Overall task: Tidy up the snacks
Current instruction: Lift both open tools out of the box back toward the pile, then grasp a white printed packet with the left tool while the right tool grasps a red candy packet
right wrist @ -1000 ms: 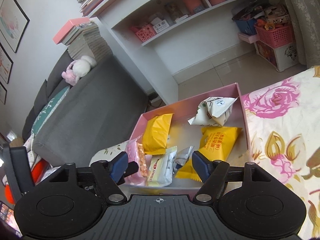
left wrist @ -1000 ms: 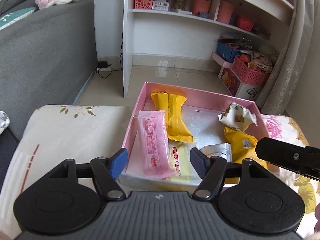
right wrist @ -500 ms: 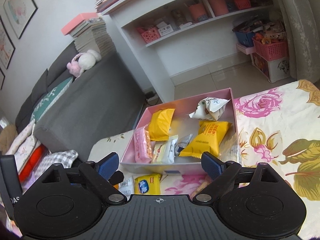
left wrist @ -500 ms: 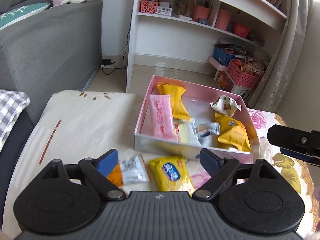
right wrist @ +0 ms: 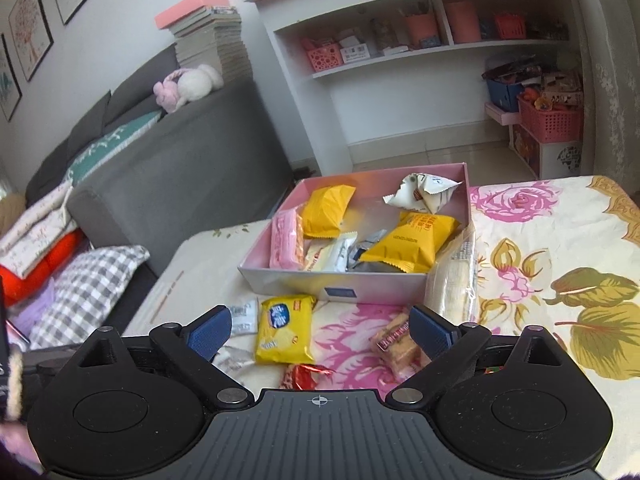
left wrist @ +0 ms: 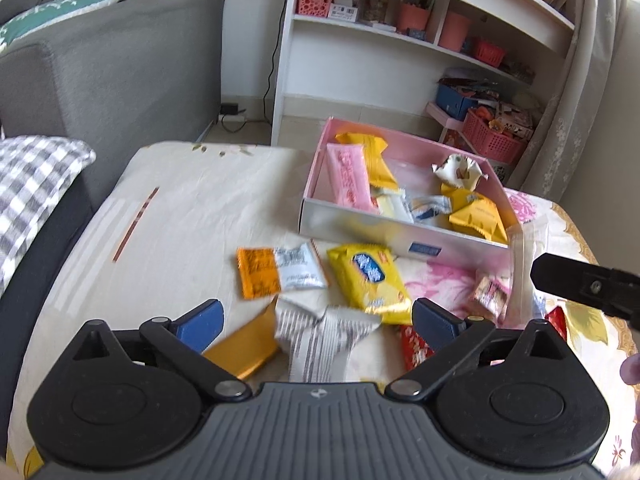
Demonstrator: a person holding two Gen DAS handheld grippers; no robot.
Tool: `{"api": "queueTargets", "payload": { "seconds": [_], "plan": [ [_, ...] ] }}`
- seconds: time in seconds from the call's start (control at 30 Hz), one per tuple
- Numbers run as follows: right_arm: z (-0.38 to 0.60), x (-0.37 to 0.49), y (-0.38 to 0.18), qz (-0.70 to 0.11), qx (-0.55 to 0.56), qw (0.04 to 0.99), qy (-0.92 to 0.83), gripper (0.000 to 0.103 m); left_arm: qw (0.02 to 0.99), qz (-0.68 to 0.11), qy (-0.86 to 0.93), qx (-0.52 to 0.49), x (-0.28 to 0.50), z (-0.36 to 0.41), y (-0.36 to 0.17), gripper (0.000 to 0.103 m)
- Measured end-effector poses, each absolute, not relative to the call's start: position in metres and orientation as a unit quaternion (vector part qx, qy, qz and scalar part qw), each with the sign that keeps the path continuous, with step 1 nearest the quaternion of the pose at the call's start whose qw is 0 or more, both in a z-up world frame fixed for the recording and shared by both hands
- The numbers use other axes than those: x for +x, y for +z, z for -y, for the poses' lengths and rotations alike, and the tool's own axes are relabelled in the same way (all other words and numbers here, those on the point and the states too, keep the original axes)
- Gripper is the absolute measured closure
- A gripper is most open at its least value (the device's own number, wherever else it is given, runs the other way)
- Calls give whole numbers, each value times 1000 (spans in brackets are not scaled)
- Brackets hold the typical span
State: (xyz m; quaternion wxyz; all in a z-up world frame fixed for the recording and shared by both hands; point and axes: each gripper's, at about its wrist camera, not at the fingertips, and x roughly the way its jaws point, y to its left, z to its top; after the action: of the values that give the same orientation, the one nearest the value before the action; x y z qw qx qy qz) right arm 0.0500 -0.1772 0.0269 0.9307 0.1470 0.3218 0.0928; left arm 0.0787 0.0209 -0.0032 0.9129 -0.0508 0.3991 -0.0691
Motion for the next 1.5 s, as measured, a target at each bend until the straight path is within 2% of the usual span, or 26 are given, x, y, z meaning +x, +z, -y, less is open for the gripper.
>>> {"api": "queueTargets", "payload": {
  "seconds": [0.53, 0.63, 0.8, 0.9, 1.23, 1.43, 1.5],
  "plan": [
    [151, 27, -12, -316, -3, 943, 101, 4, 924, -364, -113, -17, 52, -37, -22, 2],
    [145, 25, -22, -324, -19, 940, 107, 4, 920, -366, -138, -12, 51, -33, -28, 9],
    [133, 21, -37, -330, -42, 935, 127, 4, 913, -372, -168, 8, 50, -23, -40, 27],
    [125, 19, -44, -327, -59, 933, 138, 4, 910, -377, -172, 10, 51, -20, -44, 35],
    [109, 27, -57, -323, -89, 930, 151, 4, 905, -394, -157, -23, 63, -29, -51, 51],
    [105, 36, -56, -313, -91, 933, 149, 7, 905, -396, -155, -34, 66, -31, -50, 66],
    [104, 39, -57, -310, -94, 935, 146, 8, 903, -399, -154, -40, 67, -32, -49, 67]
  ]
}}
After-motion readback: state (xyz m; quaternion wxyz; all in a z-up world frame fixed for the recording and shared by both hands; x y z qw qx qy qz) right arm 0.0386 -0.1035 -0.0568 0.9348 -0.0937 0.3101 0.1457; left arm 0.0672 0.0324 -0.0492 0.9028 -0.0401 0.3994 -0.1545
